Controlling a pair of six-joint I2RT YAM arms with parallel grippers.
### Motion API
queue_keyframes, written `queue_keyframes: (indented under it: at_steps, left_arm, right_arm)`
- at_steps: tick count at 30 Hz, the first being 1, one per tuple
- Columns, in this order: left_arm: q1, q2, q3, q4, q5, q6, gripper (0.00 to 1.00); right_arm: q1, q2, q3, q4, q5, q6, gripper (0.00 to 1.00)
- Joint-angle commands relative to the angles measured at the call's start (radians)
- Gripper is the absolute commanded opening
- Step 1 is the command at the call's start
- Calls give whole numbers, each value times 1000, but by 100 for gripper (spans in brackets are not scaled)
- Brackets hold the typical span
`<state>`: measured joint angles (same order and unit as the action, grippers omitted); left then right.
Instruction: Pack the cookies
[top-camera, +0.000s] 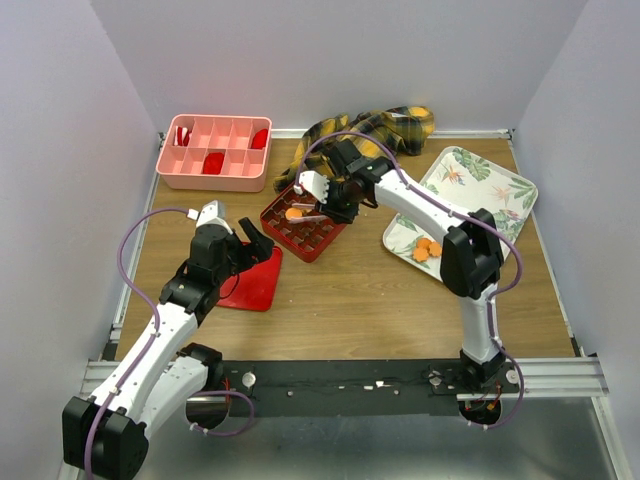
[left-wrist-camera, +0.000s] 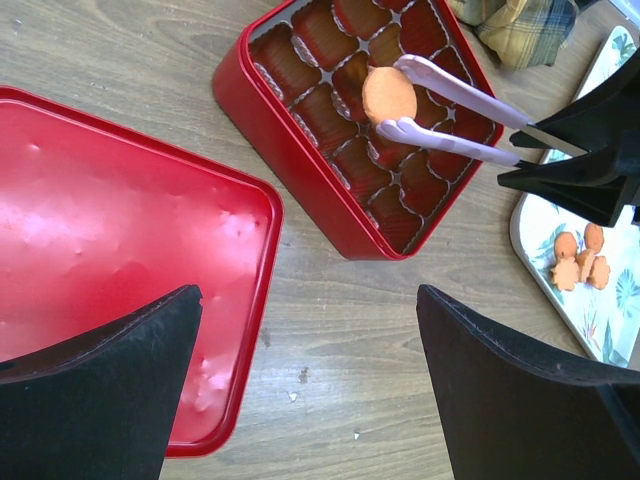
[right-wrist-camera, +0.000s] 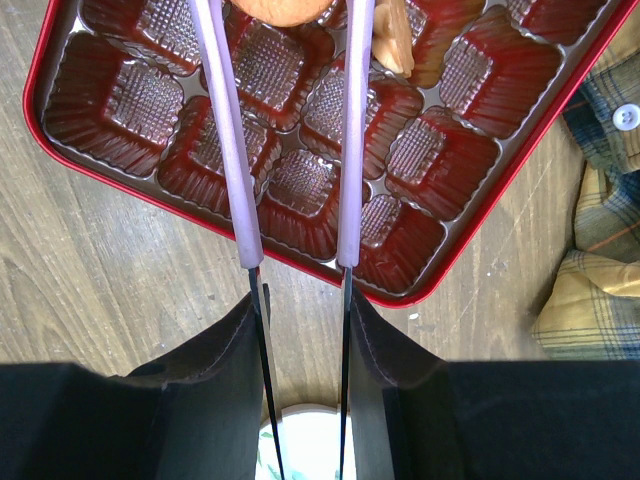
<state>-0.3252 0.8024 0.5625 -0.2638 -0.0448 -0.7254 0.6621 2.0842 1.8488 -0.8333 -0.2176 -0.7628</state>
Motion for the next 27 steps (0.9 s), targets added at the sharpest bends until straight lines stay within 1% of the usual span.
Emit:
queue_keyframes:
  at_steps: [1,6,17,21,27]
  left_arm:
    - [12,-8,0,5,-4,12,99]
    - [14,-14,0,0,-4,14,99]
    - [17,-23,-3,-5,-6,14,99]
    - [15,-23,-4,-6,-6,12,99]
    - [18,-25,-4,-5,-6,11,99]
  right_arm:
    - [8,30,41,-18,21,13,34]
    - [10,43,50,-17,20,19,38]
    - [11,66,61,-12,37,28,41]
    - [11,68,61,-10,38,30,44]
    - [11,66,66,-12,38,33,45]
